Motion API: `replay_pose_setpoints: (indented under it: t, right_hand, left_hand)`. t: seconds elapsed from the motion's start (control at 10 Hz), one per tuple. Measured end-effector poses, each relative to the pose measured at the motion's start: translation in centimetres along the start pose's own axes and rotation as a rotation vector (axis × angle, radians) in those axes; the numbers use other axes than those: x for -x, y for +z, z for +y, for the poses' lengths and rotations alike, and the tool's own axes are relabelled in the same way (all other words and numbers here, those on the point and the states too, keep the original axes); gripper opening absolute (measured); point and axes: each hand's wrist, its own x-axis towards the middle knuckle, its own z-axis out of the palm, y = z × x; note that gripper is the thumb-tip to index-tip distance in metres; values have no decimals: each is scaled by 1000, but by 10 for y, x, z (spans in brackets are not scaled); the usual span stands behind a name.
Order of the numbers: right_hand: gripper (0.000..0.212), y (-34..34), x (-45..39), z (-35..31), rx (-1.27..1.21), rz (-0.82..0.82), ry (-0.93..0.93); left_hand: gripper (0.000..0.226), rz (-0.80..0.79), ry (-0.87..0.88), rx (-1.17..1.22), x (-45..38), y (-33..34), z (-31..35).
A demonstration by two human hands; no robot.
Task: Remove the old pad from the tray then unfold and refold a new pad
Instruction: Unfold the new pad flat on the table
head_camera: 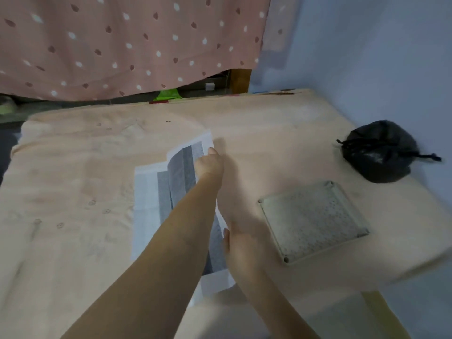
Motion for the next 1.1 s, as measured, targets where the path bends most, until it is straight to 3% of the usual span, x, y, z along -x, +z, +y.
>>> replay_pose_setpoints:
  t: [0.1,0.2,0.4,0.5,0.7,0.8,0.9,1.0,1.1]
  right_hand:
    - [18,11,-17,48,-231,-281,-8]
    - [28,44,-29,83,-421,-359,7]
    - [38,88,-44,129,-344,-244,-62]
    - [38,98,-48,134,-296,-324,-62]
    - [39,118,-50,139,-224,-417,-40]
    - [42,110,-47,134,-207,-395,61]
    - [28,94,-44,120,-194,-222,23]
    - [32,80,-41,88,-247,-124,-132]
    - [29,76,-34,49,-338,-172,-218]
  left_hand:
    - [50,-29,-9,115,-13,2,43]
    - [52,-19,-87,59,-28,11,69]
    - [71,-2,-63,19,-54,46,107]
    - [76,-38,-102,30,-63,63,113]
    - [61,-83,-104,116,-68,96,117]
    - [59,-77,-69,83,-64,98,112]
    - [62,-57,-63,8,-58,94,98]
    - [55,-51,-97,-3,-47,88,69]
    - [51,-63,-197,18,-29,89,26]
